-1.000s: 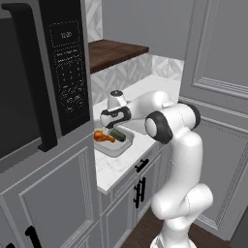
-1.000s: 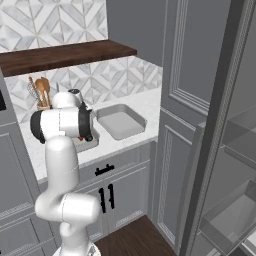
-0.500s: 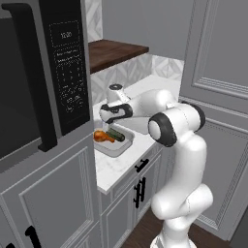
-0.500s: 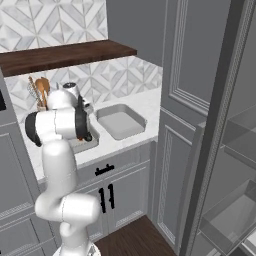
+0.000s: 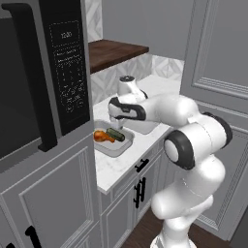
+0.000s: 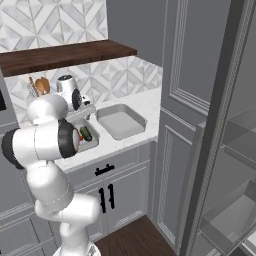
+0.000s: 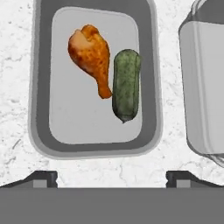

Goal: Place one cucumber and one chicken drumstick in each tupperware on the nearby counter, to pack two identical lunches.

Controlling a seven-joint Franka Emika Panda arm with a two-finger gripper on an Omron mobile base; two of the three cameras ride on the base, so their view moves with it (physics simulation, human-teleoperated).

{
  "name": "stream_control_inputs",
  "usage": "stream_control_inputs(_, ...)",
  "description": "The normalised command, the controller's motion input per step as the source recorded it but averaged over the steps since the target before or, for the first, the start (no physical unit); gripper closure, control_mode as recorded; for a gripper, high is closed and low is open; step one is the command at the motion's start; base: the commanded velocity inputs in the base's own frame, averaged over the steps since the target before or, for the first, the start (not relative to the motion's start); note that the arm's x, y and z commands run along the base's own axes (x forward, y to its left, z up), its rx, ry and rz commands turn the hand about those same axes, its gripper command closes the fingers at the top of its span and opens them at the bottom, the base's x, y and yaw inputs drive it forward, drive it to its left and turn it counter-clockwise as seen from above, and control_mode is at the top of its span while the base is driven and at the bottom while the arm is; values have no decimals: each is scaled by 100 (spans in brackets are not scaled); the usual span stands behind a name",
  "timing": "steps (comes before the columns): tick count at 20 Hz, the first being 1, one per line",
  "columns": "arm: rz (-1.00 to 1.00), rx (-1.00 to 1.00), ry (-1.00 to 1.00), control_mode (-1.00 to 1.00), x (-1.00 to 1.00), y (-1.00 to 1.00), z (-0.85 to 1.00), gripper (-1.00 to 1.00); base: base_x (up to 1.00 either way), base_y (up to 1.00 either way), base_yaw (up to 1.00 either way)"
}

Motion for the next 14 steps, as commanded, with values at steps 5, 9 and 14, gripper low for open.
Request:
stream_control_inputs(5,-34,0,4,-100,-98,-84,0,-100,0,0,0)
stream_control_inputs(9,-29,0,3,-100,-89,-78,40,-100,0,0,0)
stream_control_inputs(14,-18,0,-5,-100,-84,-50,94,-100,0,0,0)
